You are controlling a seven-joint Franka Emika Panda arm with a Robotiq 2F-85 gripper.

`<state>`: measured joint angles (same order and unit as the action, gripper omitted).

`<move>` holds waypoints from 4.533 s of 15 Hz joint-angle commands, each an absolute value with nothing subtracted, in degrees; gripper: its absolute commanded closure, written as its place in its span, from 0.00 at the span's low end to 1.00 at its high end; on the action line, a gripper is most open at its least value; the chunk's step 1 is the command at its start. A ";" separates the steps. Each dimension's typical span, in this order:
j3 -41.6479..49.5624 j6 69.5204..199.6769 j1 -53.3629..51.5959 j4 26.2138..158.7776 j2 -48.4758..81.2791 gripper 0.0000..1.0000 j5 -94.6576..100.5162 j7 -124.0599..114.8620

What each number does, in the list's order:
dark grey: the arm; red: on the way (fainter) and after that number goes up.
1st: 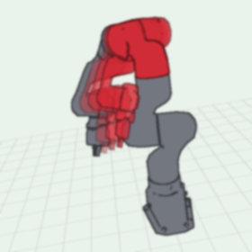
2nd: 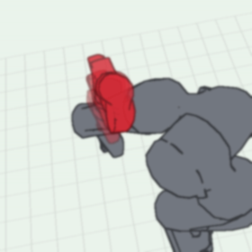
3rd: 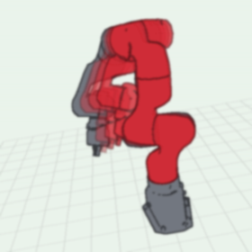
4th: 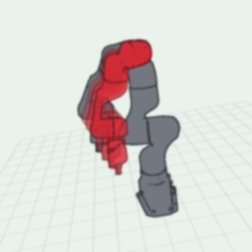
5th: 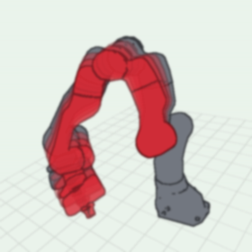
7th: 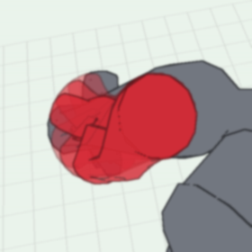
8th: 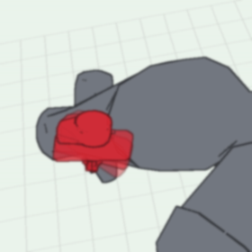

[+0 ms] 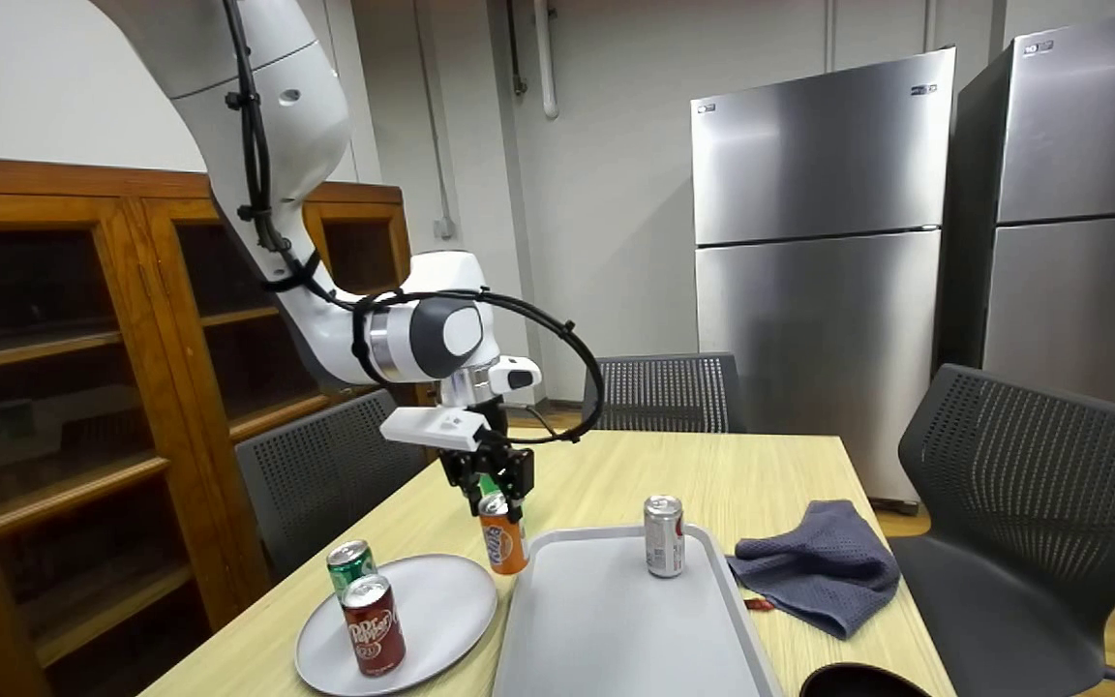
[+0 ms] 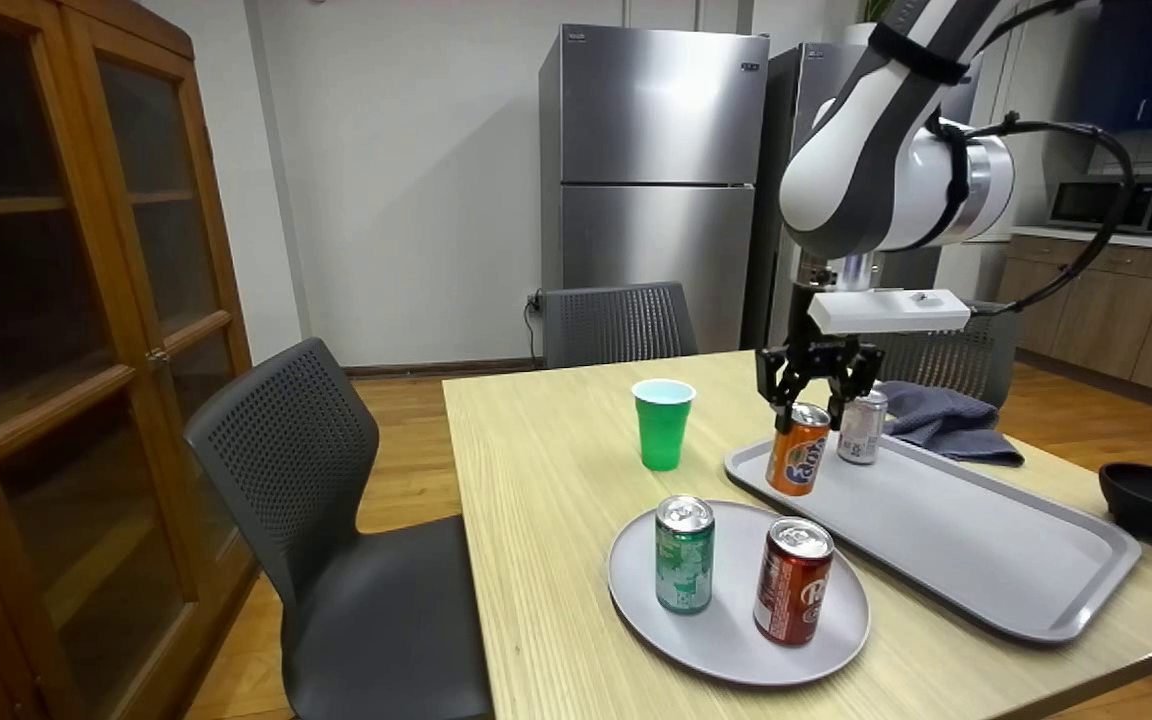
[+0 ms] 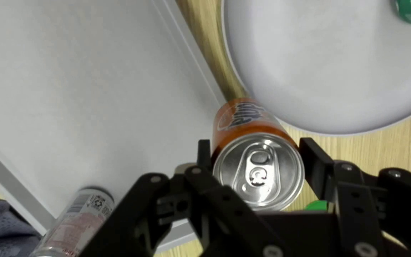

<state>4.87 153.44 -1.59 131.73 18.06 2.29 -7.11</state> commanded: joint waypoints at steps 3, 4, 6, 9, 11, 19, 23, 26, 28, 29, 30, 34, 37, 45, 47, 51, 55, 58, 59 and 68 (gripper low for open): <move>5.03 151.15 2.44 123.71 21.98 0.62 2.08 -1.81; 5.04 150.94 3.09 122.17 23.10 0.62 2.01 -1.14; 4.80 150.37 4.35 119.03 25.45 0.62 1.67 0.27; 4.46 148.75 5.72 114.11 29.40 0.62 1.51 1.95; 4.33 147.75 6.15 111.45 31.57 0.62 1.71 2.71; 4.08 144.03 6.24 104.97 36.68 0.27 2.10 3.88; 4.56 145.02 5.61 105.47 35.47 0.00 2.49 3.00; 4.52 146.11 5.00 106.95 33.57 0.00 2.53 2.37; 4.42 146.78 4.22 108.31 32.05 0.00 2.66 1.76; 4.44 146.88 3.66 108.85 31.36 0.00 2.83 1.39; 4.41 146.96 3.03 109.46 30.60 0.00 2.98 1.04; 3.97 147.43 -0.19 112.35 27.19 0.00 3.73 -0.42; 3.36 147.31 -3.21 114.61 24.60 0.00 4.59 -1.66; -2.07 146.70 -10.43 119.82 20.10 0.00 6.89 -1.89; -3.72 146.56 -11.88 120.70 19.57 0.00 6.84 -1.71; -6.20 146.20 -13.98 122.05 19.20 0.00 6.81 -1.53; -6.98 145.59 -15.24 123.62 19.42 0.00 7.34 -2.06; -6.23 146.61 -15.99 125.32 19.58 0.00 8.91 -3.58; -6.24 146.73 -15.91 125.84 19.61 0.00 9.10 -3.69; -4.89 147.41 -15.70 129.40 20.95 0.00 10.57 -7.31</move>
<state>-5.34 147.02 -15.48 128.00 21.39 9.18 -4.56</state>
